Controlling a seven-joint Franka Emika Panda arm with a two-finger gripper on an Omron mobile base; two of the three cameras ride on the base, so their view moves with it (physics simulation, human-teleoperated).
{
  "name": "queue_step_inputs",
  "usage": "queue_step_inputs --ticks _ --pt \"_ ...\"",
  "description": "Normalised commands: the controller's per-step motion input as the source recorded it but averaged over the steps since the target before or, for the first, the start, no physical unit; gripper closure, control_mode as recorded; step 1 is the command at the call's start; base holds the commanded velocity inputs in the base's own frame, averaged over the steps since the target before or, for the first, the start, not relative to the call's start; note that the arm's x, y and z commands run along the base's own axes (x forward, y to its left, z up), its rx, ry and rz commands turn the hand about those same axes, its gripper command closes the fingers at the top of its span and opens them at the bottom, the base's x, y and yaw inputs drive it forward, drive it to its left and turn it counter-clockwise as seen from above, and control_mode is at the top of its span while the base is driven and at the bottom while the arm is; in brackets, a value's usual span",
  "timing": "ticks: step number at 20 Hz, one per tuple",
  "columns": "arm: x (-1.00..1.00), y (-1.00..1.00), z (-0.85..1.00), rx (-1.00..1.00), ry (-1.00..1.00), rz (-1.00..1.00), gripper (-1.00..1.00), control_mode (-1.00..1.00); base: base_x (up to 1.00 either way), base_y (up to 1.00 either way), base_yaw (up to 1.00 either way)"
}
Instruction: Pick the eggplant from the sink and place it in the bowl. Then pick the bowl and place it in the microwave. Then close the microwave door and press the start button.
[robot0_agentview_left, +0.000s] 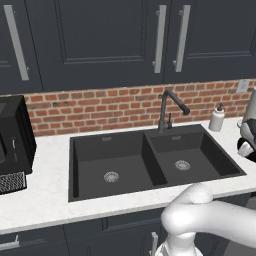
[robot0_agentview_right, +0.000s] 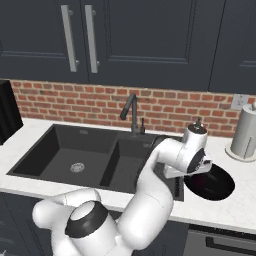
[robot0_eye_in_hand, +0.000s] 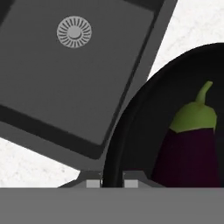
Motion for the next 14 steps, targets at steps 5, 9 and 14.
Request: queue_step_inputs --ticks 5,9,14 --pt "-0.31 0.26 0.27 -0.11 -0.19 0.24 1.0 -1.0 0.0 0.0 0.0" --pt "-0.45 0.28 0.55 -0.11 -0.13 0.24 1.0 -1.0 0.0 0.0 0.0" --pt "-0.49 0.27 0.79 -0.08 -0.03 0.25 1.0 -1.0 0.0 0.0 0.0"
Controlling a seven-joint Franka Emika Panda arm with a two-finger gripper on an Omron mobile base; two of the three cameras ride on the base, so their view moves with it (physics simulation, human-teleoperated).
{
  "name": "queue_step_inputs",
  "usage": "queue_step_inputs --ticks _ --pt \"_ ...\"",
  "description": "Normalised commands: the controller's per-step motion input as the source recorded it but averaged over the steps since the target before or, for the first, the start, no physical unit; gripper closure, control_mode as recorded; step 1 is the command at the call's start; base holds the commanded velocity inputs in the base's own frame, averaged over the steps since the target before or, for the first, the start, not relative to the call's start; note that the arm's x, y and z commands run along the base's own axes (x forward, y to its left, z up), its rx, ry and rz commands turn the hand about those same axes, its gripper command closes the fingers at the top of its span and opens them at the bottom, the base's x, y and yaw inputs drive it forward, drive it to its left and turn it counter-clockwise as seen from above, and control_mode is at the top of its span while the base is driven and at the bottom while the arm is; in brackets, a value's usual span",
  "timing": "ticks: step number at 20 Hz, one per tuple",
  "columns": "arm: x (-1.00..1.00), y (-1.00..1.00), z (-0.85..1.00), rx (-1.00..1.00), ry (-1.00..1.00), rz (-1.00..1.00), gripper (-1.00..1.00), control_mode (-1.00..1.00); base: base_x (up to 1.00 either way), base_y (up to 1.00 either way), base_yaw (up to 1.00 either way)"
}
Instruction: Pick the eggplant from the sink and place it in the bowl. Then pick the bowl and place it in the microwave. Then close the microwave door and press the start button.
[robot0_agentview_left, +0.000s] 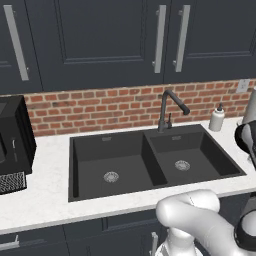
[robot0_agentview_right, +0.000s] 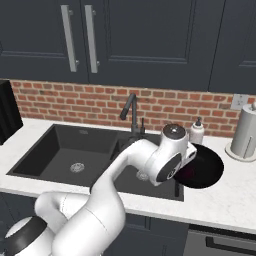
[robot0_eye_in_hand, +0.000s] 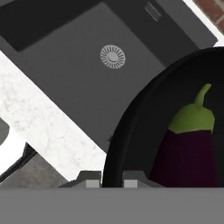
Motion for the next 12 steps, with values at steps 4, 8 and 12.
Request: queue_step_inputs --ticks 4,8,12 --pt "-0.34 0.39 0.76 -0.03 0.0 0.25 1.0 -1.0 0.0 0.0 0.0" --pt "-0.33 0.46 0.69 -0.02 0.0 0.26 1.0 -1.0 0.0 0.0 0.0" --pt "-0.35 0.54 0.64 0.0 0.0 0.26 1.0 -1.0 0.0 0.0 0.0"
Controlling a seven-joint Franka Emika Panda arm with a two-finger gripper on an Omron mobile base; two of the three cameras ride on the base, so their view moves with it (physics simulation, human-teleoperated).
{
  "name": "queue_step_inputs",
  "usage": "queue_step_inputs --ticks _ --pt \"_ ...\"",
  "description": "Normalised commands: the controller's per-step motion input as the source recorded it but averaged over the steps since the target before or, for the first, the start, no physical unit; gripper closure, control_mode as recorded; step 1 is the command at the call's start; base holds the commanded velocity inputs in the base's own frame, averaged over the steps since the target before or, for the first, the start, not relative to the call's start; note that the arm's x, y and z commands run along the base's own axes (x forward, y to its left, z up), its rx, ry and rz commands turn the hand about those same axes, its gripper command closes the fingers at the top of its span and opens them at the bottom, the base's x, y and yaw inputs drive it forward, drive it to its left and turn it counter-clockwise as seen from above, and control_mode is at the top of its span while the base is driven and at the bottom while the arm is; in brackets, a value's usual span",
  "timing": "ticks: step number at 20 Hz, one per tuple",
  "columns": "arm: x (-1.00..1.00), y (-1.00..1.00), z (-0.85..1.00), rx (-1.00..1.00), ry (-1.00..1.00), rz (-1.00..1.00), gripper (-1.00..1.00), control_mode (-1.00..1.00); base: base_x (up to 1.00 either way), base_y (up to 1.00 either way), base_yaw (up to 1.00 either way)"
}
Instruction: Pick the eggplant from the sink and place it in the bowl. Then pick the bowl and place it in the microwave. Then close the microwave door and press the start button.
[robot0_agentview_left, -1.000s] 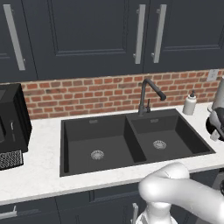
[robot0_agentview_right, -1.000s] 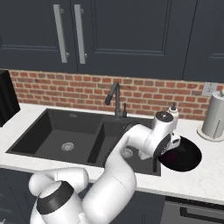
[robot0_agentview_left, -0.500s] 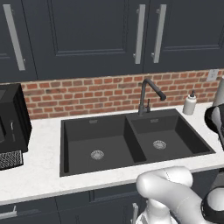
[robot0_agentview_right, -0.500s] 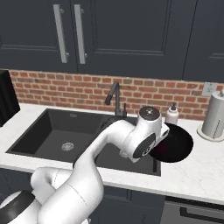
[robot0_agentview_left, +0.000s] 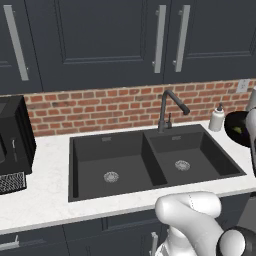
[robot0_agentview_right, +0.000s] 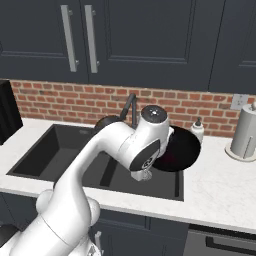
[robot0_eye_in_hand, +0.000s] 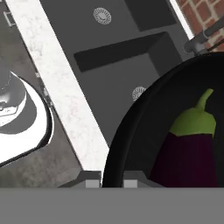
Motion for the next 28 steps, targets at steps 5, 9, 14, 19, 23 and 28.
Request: queue_step_inputs --ticks 5,9,14,19,23,28 --pt "-0.33 0.69 0.51 0.0 0.0 0.25 1.0 -1.0 0.0 0.0 0.0" --pt "-0.27 0.89 0.41 -0.01 0.0 0.18 1.0 -1.0 0.0 0.0 0.0" --pt "-0.2 0.97 0.36 -0.06 0.0 0.15 1.0 -1.0 0.0 0.0 0.0" --pt "-0.02 0.79 0.11 0.0 0.0 0.13 1.0 -1.0 0.0 0.0 0.0" --pt "-0.01 0.61 0.02 0.0 0.02 0.13 1.0 -1.0 0.0 0.0 0.0" --pt "0.0 0.6 0.0 0.0 0.04 0.11 1.0 -1.0 0.0 0.0 0.0"
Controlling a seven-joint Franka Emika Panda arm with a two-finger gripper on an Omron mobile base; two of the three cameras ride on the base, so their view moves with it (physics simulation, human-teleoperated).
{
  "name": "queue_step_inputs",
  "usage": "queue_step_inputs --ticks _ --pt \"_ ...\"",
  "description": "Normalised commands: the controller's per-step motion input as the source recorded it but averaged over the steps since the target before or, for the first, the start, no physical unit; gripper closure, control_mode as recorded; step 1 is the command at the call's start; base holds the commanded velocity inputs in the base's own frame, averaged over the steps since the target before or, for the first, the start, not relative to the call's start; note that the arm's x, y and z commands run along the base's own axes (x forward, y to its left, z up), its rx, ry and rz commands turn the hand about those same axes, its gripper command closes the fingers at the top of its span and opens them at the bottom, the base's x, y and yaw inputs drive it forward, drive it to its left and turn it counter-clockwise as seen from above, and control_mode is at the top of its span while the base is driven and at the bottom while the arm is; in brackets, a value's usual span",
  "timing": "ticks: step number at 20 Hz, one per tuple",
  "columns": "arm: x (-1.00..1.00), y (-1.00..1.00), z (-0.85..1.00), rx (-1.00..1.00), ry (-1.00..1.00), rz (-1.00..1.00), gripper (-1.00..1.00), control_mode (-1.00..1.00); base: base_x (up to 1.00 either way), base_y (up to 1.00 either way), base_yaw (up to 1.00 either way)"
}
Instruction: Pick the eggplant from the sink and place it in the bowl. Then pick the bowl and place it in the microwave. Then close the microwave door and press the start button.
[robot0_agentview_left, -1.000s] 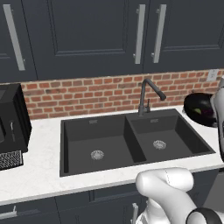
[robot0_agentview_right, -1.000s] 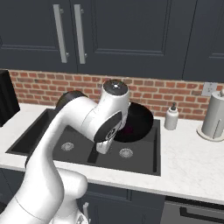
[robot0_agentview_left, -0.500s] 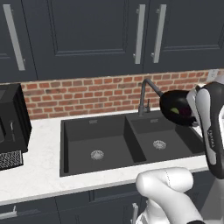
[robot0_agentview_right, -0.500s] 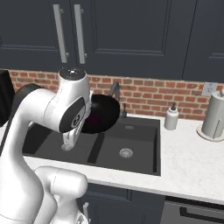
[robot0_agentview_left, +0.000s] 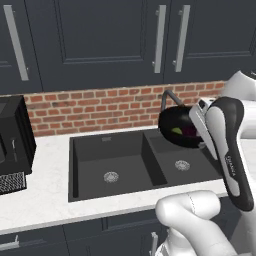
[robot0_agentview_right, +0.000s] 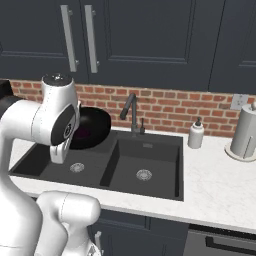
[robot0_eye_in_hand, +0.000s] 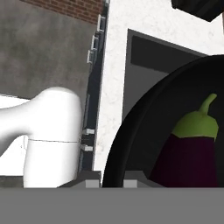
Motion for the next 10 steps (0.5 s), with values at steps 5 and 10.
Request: queue_step_inputs --ticks 5,10 --pt "0.0 0.26 0.0 0.0 0.0 0.02 1.0 -1.0 0.0 0.0 0.0" --pt "-0.01 0.13 0.0 0.01 -0.01 0.0 1.0 -1.0 0.0 0.0 0.0"
